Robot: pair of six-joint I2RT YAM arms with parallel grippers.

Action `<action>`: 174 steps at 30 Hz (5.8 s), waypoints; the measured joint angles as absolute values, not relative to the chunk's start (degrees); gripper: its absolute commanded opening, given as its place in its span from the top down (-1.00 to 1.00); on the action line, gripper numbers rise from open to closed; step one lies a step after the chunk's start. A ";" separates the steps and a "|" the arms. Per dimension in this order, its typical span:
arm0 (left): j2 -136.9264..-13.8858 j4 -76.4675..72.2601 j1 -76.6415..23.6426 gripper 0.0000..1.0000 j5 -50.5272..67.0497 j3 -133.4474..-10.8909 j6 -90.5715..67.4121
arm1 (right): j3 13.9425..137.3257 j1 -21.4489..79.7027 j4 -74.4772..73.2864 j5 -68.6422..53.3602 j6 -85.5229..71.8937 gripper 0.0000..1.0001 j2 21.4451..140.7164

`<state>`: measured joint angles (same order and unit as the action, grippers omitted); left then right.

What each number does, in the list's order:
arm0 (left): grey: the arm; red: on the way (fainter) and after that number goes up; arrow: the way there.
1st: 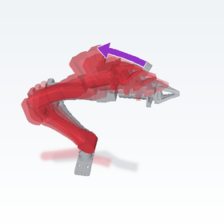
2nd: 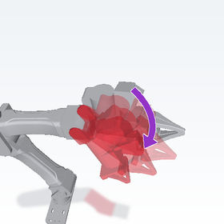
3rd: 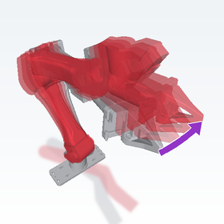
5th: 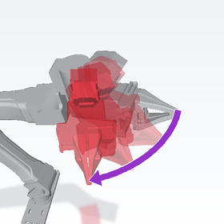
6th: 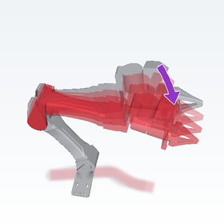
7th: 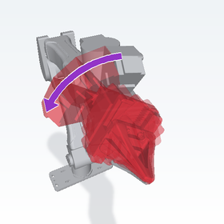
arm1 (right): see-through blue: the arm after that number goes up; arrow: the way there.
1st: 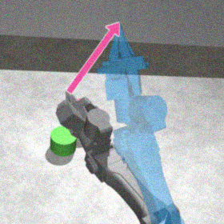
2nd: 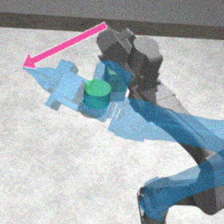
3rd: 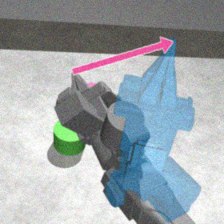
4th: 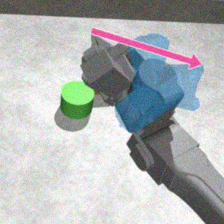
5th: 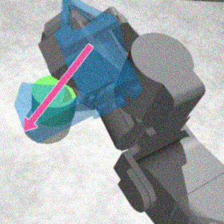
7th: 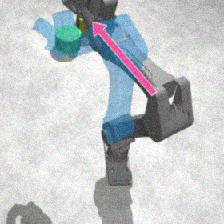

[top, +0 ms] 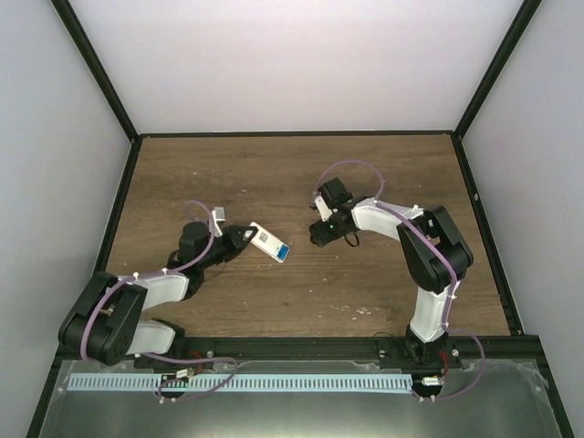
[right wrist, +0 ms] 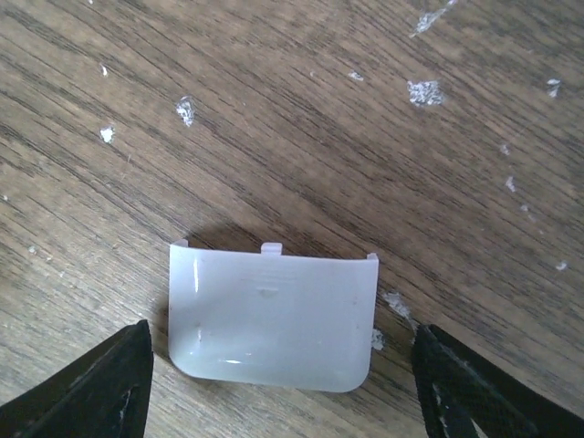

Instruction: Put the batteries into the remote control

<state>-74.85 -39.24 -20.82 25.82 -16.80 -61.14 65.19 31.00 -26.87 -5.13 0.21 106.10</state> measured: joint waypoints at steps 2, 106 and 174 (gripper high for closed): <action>-76.82 -41.67 -20.82 1.00 26.44 -16.43 -61.34 | 65.19 31.29 -26.52 -4.62 0.71 -0.25 106.21; -110.52 -84.79 -16.91 1.00 31.42 -12.27 -65.56 | 61.17 42.63 -16.23 -20.08 18.57 0.12 105.03; -111.33 -86.46 -16.43 1.00 32.91 -11.40 -65.65 | 60.05 44.45 -18.44 -18.24 18.33 0.13 101.60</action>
